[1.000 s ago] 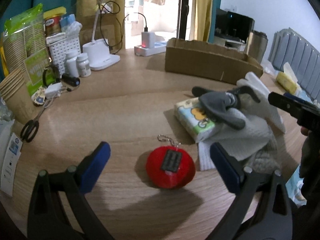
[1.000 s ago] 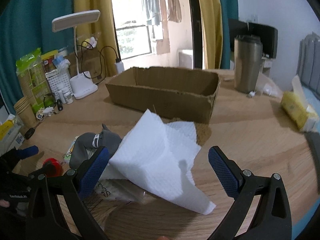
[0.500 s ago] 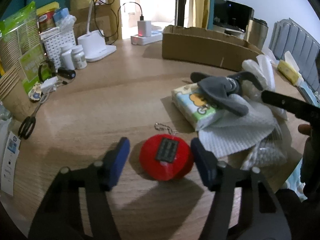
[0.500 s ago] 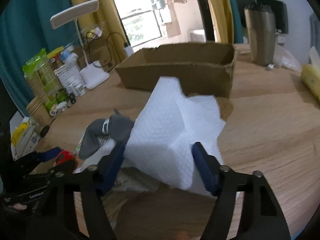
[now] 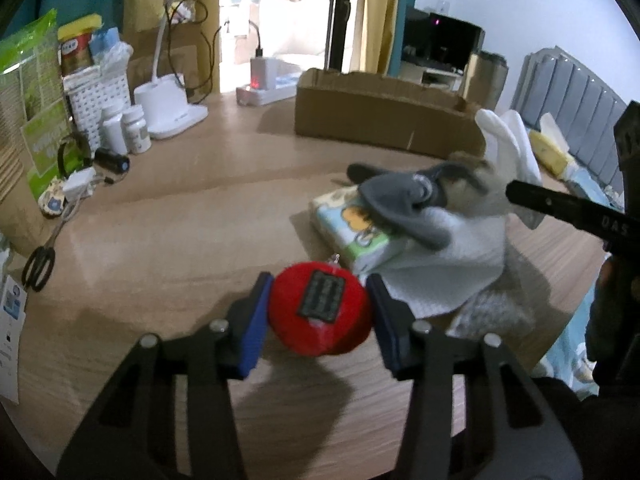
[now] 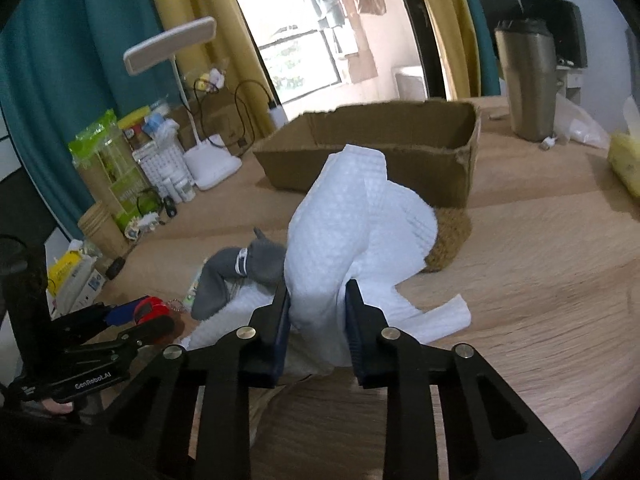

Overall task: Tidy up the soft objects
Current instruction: 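Carry the red pouch and paper towel into the cardboard box and open both tools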

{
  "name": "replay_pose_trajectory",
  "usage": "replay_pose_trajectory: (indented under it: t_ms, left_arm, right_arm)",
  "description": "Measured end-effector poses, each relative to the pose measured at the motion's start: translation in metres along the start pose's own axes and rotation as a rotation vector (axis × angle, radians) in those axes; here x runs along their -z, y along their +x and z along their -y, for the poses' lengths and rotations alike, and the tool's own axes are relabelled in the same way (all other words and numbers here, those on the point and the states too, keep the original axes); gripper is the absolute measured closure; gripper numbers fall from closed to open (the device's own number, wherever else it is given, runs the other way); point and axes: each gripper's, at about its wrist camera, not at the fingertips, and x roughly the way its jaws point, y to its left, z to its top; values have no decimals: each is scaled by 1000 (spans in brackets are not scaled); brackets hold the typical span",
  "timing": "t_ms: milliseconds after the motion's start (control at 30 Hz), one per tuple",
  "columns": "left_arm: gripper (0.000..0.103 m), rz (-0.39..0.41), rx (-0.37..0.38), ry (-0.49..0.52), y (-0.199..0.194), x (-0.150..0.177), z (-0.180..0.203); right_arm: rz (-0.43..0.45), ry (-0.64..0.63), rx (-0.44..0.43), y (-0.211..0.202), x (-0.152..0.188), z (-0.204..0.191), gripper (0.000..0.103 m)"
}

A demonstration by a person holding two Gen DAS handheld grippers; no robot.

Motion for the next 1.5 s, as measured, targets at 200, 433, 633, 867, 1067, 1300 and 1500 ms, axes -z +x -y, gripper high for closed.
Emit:
replay_pose_trajectory:
  t_ms: [200,433,633,867,1067,1300,1500]
  left_arm:
    - [55,49,35,16,-13,-14,5]
    - [54,100,38,53,-18,-35,13]
    - [54,157,70,59,-21,-57,19]
    - [54,193,114,57,-20,-75,22]
    - [54,199,122,61,-10,-87,24]
    - [54,257,140,116,-4,-114,30]
    - [54,318,163,146,8,-143,28]
  right_arm:
    - [63,6,-14,-24,-8,4,76]
    - [111,21,-27,-40,-15,14,76]
    - [141,15,-25,-46,-21,21,75]
    - [182,-28,-20,-52,-33,24,75]
    - [210,-69,-12,-47,-51,26,75]
    - [236,-120,-2,-40,-72,26,75]
    - [241,-142,4,-29,-86,27,76]
